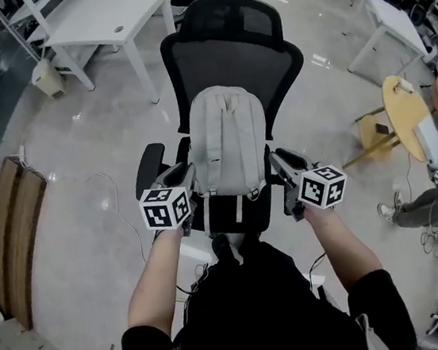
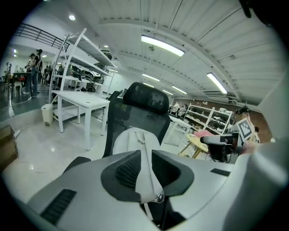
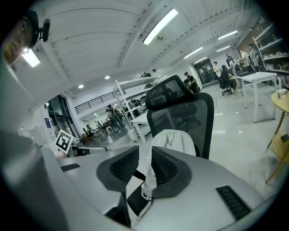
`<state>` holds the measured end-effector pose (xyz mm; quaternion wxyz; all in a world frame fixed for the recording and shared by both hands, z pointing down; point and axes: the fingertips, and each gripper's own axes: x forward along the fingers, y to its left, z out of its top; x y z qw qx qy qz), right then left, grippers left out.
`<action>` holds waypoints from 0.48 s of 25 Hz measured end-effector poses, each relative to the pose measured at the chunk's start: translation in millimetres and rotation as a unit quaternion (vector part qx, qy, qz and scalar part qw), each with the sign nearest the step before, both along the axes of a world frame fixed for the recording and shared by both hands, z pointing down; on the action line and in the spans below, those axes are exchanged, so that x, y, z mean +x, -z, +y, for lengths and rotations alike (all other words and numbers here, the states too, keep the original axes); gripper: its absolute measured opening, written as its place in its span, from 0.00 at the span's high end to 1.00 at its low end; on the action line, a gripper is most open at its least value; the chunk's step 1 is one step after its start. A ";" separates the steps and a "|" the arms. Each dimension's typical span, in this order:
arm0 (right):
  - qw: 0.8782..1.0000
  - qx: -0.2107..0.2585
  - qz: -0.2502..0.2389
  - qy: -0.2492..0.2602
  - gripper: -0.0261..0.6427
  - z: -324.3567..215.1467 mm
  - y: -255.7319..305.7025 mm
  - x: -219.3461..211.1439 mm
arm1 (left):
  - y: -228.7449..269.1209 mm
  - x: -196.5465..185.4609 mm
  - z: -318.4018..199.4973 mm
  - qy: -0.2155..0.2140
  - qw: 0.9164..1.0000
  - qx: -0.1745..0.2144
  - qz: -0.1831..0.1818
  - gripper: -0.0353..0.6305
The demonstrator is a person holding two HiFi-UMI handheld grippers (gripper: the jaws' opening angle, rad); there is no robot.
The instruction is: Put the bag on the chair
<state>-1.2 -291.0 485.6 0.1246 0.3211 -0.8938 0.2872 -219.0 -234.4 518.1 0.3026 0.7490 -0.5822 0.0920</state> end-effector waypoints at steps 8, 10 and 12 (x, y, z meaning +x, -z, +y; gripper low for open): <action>0.998 0.035 -0.024 0.036 0.86 48.5 46.2 27.8 | 54.2 51.6 38.0 -0.013 0.999 0.046 0.003 0.81; 0.997 0.056 -0.030 0.052 0.87 59.7 60.4 42.1 | 68.6 70.6 44.2 -0.007 0.998 0.062 -0.001 0.75; 0.995 0.066 -0.041 0.067 0.88 71.4 71.2 61.5 | 82.2 92.5 50.2 -0.001 0.997 0.077 0.005 0.74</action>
